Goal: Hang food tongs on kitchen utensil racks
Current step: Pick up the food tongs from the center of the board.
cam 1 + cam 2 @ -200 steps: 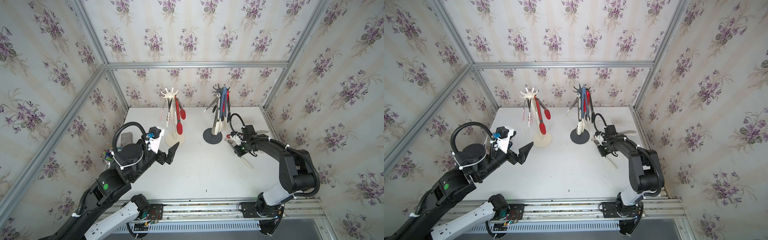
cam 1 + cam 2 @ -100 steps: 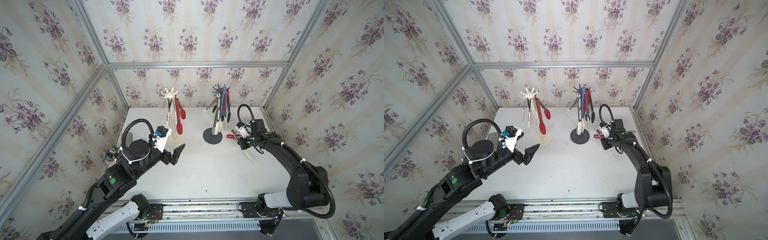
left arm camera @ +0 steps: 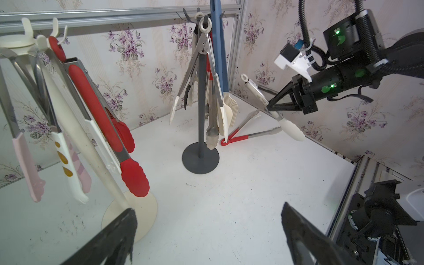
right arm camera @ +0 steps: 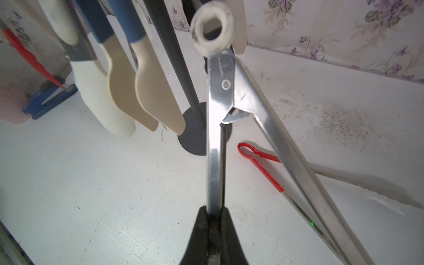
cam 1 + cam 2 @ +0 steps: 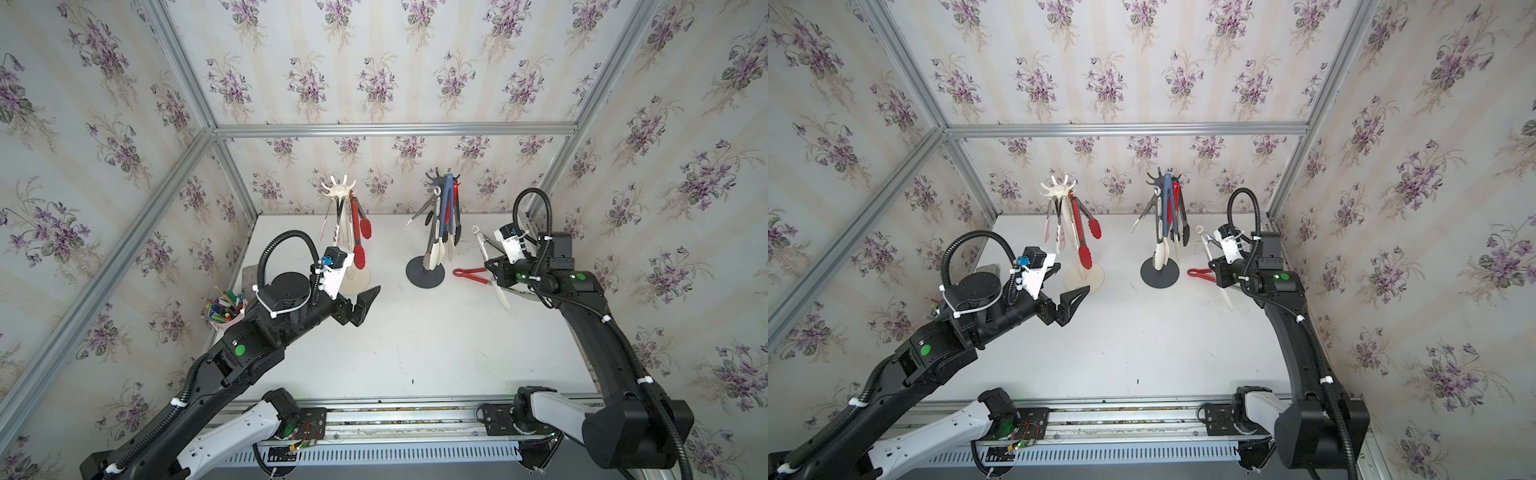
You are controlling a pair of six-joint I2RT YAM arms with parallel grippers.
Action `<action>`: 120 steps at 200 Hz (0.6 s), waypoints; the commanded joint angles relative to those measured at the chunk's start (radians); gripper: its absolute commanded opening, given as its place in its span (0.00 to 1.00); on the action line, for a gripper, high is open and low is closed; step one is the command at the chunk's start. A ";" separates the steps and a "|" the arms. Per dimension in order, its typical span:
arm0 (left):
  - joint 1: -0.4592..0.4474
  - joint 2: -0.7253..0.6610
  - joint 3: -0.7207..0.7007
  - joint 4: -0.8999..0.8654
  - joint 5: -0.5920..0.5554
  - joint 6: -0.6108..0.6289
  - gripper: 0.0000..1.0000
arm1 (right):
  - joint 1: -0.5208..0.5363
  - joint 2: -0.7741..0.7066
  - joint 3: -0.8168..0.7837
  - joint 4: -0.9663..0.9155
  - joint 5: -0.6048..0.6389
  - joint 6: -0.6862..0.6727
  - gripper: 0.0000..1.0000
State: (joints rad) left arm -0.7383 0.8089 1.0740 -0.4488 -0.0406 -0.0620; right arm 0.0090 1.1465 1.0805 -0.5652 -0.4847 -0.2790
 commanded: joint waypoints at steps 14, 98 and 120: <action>0.004 0.031 0.019 0.051 -0.018 -0.030 0.99 | -0.005 -0.060 0.019 0.045 -0.180 0.035 0.00; 0.017 0.112 0.046 0.129 0.016 -0.052 0.99 | -0.004 -0.144 0.014 0.372 -0.602 0.365 0.00; 0.019 0.138 0.051 0.157 0.036 -0.049 0.99 | 0.008 -0.141 -0.001 0.476 -0.658 0.454 0.00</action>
State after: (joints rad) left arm -0.7231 0.9260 1.1168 -0.3641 -0.0322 -0.0990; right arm 0.0063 1.0065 1.0908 -0.2798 -1.0134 0.0338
